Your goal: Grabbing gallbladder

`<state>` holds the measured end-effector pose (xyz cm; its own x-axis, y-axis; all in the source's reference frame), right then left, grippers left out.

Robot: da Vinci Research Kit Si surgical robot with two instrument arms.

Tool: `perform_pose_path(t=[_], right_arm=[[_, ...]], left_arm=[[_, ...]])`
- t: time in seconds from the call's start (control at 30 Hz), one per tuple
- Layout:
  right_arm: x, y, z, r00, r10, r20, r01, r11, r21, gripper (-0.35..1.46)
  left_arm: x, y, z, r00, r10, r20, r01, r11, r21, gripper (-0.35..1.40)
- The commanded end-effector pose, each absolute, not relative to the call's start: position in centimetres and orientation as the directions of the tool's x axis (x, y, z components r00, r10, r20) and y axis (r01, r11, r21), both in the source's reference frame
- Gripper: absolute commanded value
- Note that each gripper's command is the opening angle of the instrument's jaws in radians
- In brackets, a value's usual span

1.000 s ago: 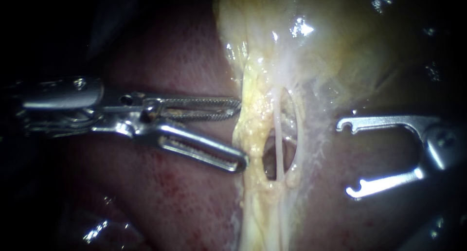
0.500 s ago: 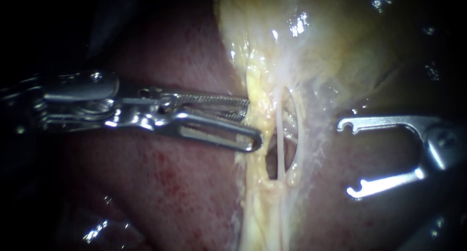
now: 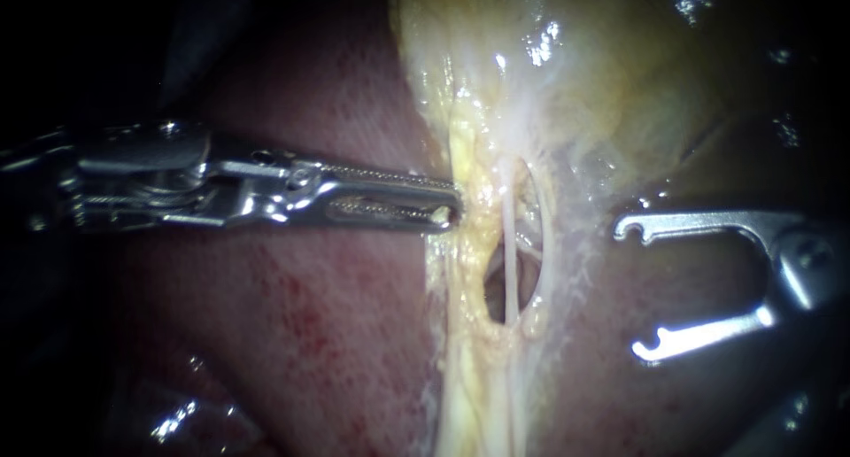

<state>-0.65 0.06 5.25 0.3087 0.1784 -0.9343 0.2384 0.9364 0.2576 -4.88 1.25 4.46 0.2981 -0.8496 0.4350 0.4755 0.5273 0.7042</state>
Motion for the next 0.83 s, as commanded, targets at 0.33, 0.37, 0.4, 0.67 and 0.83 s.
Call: perform_pose_path(t=[0.33, 0.37, 0.4, 0.67, 0.83], right_arm=[[-0.65, 0.06, 5.25, 0.309, 0.178, -0.934, 0.237, 0.937, 0.257, 0.58], [-0.65, 0.06, 5.25, 0.309, 0.178, -0.934, 0.237, 0.937, 0.257, 0.58], [-0.65, 0.06, 5.25, 0.309, 0.178, -0.934, 0.237, 0.937, 0.257, 0.58], [-0.65, 0.06, 5.25, 0.309, 0.178, -0.934, 0.237, 0.937, 0.257, 0.58], [-0.65, 0.06, 5.25, 0.309, 0.178, -0.934, 0.237, 0.937, 0.257, 0.58]], left_arm=[[-4.86, 1.22, 4.44, 0.299, -0.853, 0.427, 0.483, 0.521, 0.704, -0.35], [-4.86, 1.22, 4.44, 0.299, -0.853, 0.427, 0.483, 0.521, 0.703, -0.35], [-4.86, 1.22, 4.43, 0.299, -0.853, 0.427, 0.483, 0.521, 0.703, -0.35], [-4.86, 1.21, 4.42, 0.299, -0.854, 0.426, 0.488, 0.52, 0.7, -0.35], [-4.86, 1.21, 4.42, 0.299, -0.854, 0.426, 0.489, 0.52, 0.7, -0.35]])
